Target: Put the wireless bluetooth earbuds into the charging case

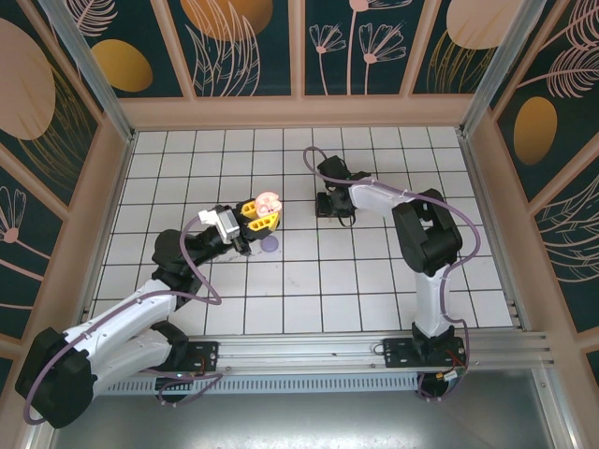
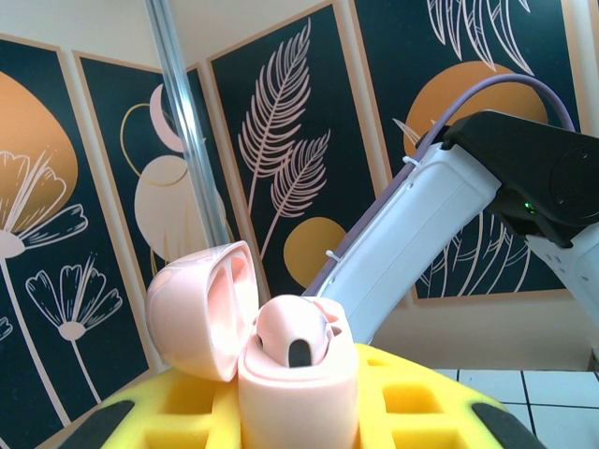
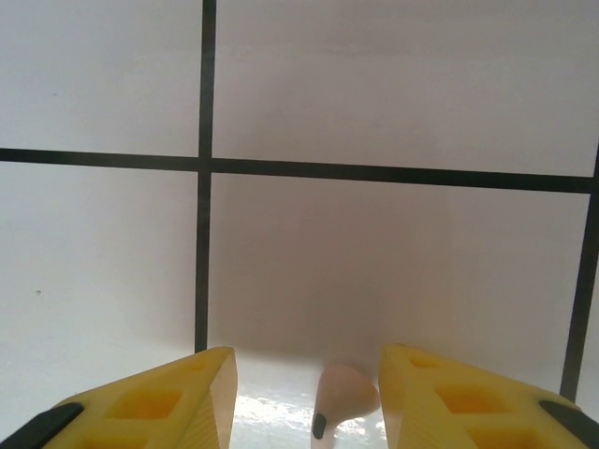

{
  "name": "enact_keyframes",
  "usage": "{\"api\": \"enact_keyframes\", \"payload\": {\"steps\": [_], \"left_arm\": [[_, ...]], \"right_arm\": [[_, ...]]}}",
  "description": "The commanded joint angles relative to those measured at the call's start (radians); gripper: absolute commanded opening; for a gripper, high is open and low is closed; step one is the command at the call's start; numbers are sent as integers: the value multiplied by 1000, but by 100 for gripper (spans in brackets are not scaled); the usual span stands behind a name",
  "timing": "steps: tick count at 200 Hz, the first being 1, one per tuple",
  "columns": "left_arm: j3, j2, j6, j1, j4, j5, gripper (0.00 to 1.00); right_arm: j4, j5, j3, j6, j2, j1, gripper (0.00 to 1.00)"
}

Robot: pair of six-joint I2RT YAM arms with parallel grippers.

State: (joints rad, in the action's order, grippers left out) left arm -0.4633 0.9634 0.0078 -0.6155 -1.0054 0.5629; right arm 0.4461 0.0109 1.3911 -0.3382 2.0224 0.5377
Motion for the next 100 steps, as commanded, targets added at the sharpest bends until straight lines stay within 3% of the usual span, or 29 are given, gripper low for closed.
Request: {"api": "enact_keyframes", "payload": {"steps": [1,100], "left_arm": [[-14,-17,17,-4,-6,-7,0],[-17,-17,20,-3,4,-2,0]], "right_arm": [[22,32,19,13,21,4,44],[-2,44,-19,-6,20,4,40]]}}
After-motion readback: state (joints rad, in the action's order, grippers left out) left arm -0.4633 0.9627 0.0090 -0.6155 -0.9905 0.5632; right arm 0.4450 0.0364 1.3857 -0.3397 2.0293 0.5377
